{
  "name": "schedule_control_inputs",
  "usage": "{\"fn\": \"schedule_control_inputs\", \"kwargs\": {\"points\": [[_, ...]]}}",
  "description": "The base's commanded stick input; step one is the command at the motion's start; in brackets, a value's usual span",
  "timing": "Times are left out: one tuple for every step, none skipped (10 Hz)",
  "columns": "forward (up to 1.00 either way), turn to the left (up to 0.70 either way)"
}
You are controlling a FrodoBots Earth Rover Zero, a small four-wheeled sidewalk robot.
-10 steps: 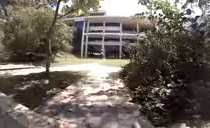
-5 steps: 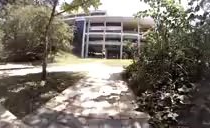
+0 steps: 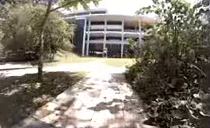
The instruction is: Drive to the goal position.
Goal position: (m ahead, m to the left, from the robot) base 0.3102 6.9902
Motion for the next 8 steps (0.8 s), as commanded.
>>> {"fn": "schedule_control_inputs", "kwargs": {"points": [[0.50, 0.00], [0.50, 0.00], [0.50, 0.00], [0.50, 0.00], [0.50, 0.00], [0.50, 0.00], [0.50, 0.00], [0.50, 0.00]]}}
